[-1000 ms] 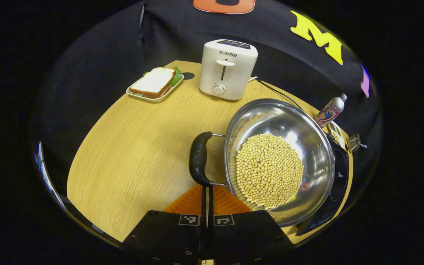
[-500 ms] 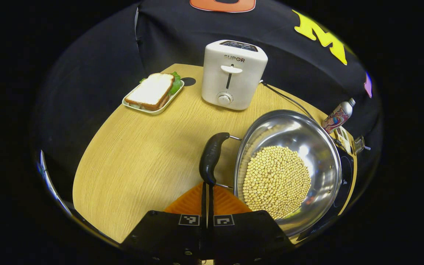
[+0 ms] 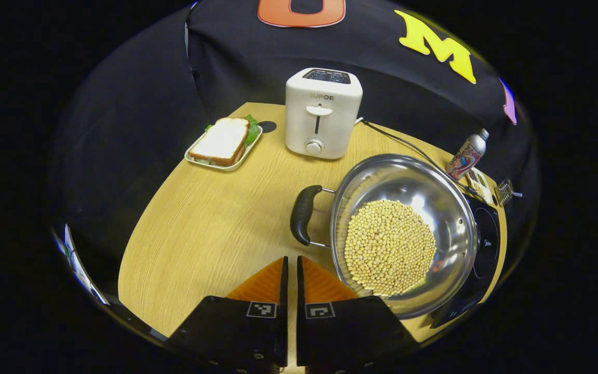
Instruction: First push the handle of the pot to place it horizontally, then grasp the pot with both hands and set it on the induction cooktop.
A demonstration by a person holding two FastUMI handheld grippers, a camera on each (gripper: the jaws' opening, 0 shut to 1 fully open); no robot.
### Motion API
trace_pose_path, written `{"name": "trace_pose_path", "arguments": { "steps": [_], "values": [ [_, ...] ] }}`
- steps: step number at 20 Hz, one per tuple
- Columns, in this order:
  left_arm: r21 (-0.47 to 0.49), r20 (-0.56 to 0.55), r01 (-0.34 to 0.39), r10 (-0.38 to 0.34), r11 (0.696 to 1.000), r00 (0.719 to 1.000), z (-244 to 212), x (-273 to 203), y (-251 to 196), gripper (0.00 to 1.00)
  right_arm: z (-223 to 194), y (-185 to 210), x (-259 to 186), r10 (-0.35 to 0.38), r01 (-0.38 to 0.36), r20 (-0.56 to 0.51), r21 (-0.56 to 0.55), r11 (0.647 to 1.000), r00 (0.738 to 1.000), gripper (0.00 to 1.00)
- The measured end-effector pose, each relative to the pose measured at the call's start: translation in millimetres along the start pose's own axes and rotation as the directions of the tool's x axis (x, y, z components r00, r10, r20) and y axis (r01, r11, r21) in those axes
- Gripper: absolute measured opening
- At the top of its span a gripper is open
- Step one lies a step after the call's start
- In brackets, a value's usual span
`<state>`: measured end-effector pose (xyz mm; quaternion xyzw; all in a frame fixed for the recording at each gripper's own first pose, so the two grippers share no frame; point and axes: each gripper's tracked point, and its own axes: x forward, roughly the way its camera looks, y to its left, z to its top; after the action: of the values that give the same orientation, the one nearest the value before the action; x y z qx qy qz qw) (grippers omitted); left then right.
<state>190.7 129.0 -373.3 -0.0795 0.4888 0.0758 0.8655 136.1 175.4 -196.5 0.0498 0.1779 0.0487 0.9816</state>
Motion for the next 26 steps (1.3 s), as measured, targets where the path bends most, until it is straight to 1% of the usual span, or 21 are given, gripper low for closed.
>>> {"name": "trace_pose_path", "arguments": {
  "steps": [1, 2, 3, 4, 5, 6, 7, 8, 11, 12, 13, 14, 15, 16, 17, 18, 19, 21, 24, 25, 26],
  "values": [
    [0.008, 0.022, 0.005, -0.006, 1.000, 1.000, 2.6, -4.0, -3.2, 0.21, -9.8, 10.5, 6.7, 0.007, -0.007, -0.024, 0.015, 1.000, 1.000, 1.00],
    [0.010, 0.056, 0.009, -0.010, 1.000, 0.998, 5.2, -8.4, -5.2, 0.22, -20.4, 22.7, 13.3, 0.022, -0.021, -0.053, 0.025, 0.999, 0.998, 1.00],
    [0.022, 0.097, 0.002, -0.004, 1.000, 0.995, 11.8, -12.3, -6.8, 0.68, -31.3, 33.4, 19.3, 0.034, -0.032, -0.082, 0.029, 0.999, 0.996, 0.98],
    [0.043, 0.125, 0.008, -0.014, 0.999, 0.992, 12.7, -17.6, -8.1, 0.77, -40.9, 43.4, 25.9, 0.046, -0.044, -0.106, 0.022, 0.999, 0.993, 0.96],
    [0.067, 0.148, -0.004, -0.006, 0.998, 0.989, 15.4, -20.5, -7.5, 0.63, -50.7, 51.2, 32.2, 0.049, -0.049, -0.126, 0.008, 0.999, 0.991, 0.96],
    [0.089, 0.180, -0.021, 0.004, 0.996, 0.984, 19.3, -24.2, -6.8, 0.83, -60.0, 58.6, 39.2, 0.050, -0.053, -0.143, -0.011, 0.999, 0.988, 1.00],
    [0.097, 0.208, -0.030, 0.010, 0.995, 0.978, 23.6, -26.4, -6.7, 0.98, -70.9, 66.0, 45.0, 0.052, -0.058, -0.159, -0.029, 0.998, 0.986, 0.96],
    [0.105, 0.233, -0.029, 0.004, 0.994, 0.972, 28.7, -26.9, -8.0, 0.96, -81.7, 74.0, 51.1, 0.057, -0.065, -0.178, -0.043, 0.997, 0.982, 0.96],
    [0.116, 0.295, -0.007, -0.028, 0.993, 0.955, 42.2, -21.2, -12.7, 0.97, -114.9, 96.8, 73.9, 0.079, -0.091, -0.252, -0.035, 0.995, 0.964, 0.96],
    [0.123, 0.302, 0.008, -0.045, 0.992, 0.952, 43.3, -16.7, -14.8, 0.97, -124.1, 104.0, 82.8, 0.084, -0.096, -0.275, -0.032, 0.995, 0.958, 0.96],
    [0.126, 0.308, 0.029, -0.066, 0.992, 0.949, 44.9, -11.2, -17.5, 0.97, -132.2, 108.7, 91.3, 0.085, -0.098, -0.289, -0.033, 0.995, 0.954, 1.00],
    [0.123, 0.310, 0.038, -0.075, 0.992, 0.948, 47.5, -5.4, -18.3, 0.97, -137.1, 114.8, 100.8, 0.087, -0.101, -0.293, -0.033, 0.994, 0.952, 0.96],
    [0.123, 0.309, 0.049, -0.085, 0.991, 0.947, 48.6, 1.4, -18.8, 0.97, -143.5, 122.4, 108.4, 0.090, -0.106, -0.302, -0.035, 0.994, 0.949, 1.00],
    [0.127, 0.311, 0.060, -0.098, 0.990, 0.945, 50.8, 7.5, -20.2, 0.97, -149.9, 129.7, 116.7, 0.096, -0.112, -0.312, -0.033, 0.993, 0.945, 0.96],
    [0.131, 0.319, 0.077, -0.115, 0.988, 0.941, 54.6, 13.1, -22.5, 0.97, -157.8, 136.4, 124.3, 0.100, -0.117, -0.328, -0.031, 0.993, 0.939, 1.00],
    [0.136, 0.320, 0.094, -0.134, 0.986, 0.938, 56.0, 18.1, -25.0, 0.98, -164.7, 143.5, 131.9, 0.105, -0.123, -0.339, -0.030, 0.992, 0.935, 1.00],
    [0.138, 0.322, 0.100, -0.140, 0.985, 0.936, 57.4, 23.2, -25.1, 0.98, -172.5, 149.0, 139.1, 0.105, -0.124, -0.353, -0.033, 0.992, 0.930, 0.96],
    [0.145, 0.301, 0.090, -0.131, 0.985, 0.945, 55.1, 38.5, -21.2, 0.98, -189.7, 153.8, 151.3, 0.091, -0.117, -0.387, -0.044, 0.992, 0.918, 0.96],
    [0.151, 0.268, 0.104, -0.143, 0.983, 0.953, 50.5, 52.2, -23.2, 0.96, -207.7, 157.0, 163.3, 0.074, -0.108, -0.421, -0.059, 0.992, 0.904, 0.96],
    [0.153, 0.269, 0.096, -0.135, 0.984, 0.954, 51.9, 55.3, -21.1, 0.82, -211.4, 159.7, 165.6, 0.079, -0.115, -0.429, -0.058, 0.992, 0.900, 0.96],
    [0.154, 0.276, 0.086, -0.127, 0.984, 0.953, 54.3, 58.3, -18.6, 0.91, -213.2, 160.4, 167.3, 0.075, -0.109, -0.439, -0.053, 0.993, 0.895, 0.96]
  ]
}}
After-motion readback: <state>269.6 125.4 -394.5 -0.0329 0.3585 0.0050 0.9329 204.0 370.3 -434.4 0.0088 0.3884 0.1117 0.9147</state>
